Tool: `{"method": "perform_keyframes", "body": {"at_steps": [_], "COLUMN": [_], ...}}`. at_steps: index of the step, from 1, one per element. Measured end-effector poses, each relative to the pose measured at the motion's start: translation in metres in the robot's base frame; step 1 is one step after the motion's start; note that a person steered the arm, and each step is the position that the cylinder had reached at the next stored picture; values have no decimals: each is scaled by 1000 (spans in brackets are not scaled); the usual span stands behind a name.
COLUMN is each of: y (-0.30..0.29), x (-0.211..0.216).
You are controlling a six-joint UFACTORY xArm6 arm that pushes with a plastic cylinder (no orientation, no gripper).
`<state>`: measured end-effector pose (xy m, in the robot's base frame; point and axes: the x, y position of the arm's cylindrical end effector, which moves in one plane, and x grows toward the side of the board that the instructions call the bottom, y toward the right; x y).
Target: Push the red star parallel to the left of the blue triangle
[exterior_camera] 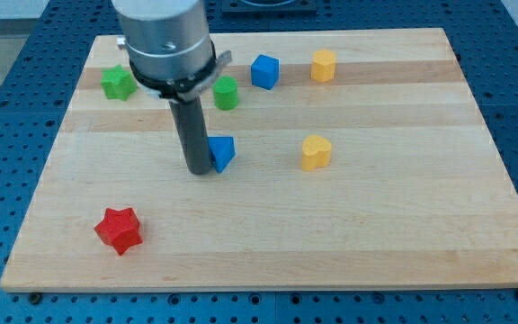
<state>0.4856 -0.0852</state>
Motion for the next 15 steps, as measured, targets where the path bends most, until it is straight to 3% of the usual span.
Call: {"method": "perform_keyframes", "body": {"at_steps": [2,3,4,7,9,11,15], "y": [3,-60,-98,-63,-98,-88,-118], "x": [114,126,125,79,53,109,45]}}
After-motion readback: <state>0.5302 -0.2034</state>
